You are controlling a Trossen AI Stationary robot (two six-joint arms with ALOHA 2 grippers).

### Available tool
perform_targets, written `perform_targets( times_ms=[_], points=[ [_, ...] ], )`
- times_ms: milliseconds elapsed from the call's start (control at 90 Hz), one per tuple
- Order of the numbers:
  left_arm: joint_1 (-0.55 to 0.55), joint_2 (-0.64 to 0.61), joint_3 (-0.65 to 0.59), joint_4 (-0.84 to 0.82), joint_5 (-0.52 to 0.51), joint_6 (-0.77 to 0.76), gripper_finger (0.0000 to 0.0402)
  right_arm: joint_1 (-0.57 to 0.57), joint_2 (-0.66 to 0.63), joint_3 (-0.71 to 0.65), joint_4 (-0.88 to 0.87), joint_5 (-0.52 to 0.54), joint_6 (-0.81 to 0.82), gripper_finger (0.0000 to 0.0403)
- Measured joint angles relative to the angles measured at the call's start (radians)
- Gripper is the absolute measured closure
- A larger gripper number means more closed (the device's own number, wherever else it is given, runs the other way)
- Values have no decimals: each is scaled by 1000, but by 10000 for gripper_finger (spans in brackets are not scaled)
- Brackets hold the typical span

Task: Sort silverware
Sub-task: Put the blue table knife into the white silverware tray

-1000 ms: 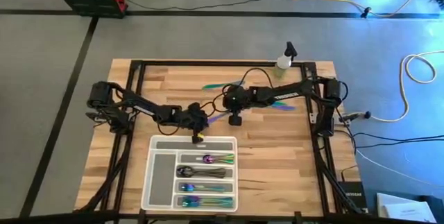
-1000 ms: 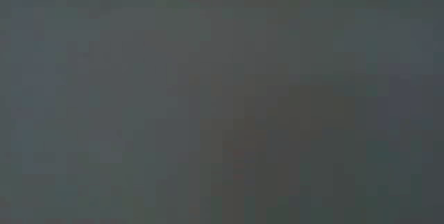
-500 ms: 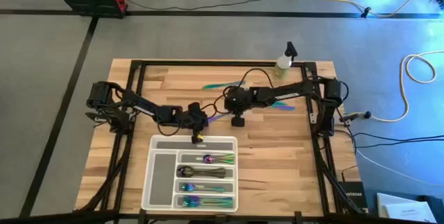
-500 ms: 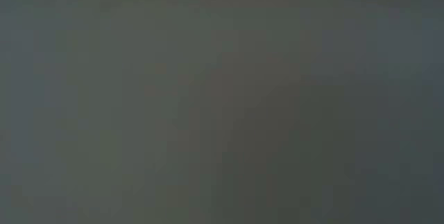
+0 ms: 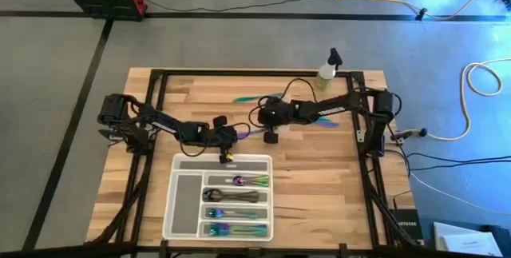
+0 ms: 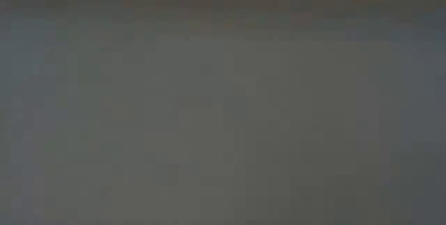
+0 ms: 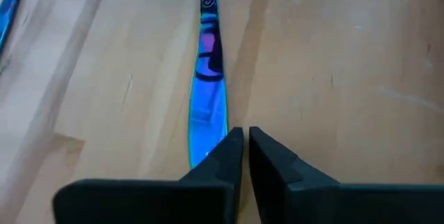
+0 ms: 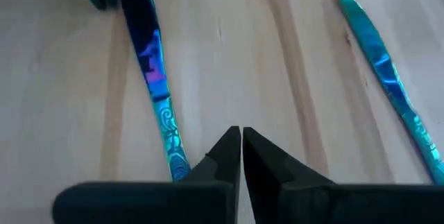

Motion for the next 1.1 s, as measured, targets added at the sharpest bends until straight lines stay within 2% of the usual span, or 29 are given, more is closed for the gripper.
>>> perform_targets(
  times_ms=[378, 589, 844, 1100],
  points=[
    [0, 1, -2, -3, -36, -10, 393, -5, 0, -194, 411, -103, 35, 403],
    [0, 1, -2, -5, -48, -15, 393, -12, 0, -305, 653, -111, 81, 403],
    [8, -22, -4, -48, -144, 4, 393, -13, 0, -343, 681, -111, 90, 403],
    [-7, -104, -10, -88, -136, 21, 393, -12, -21, -346, 674, -111, 91, 403]
  ],
)
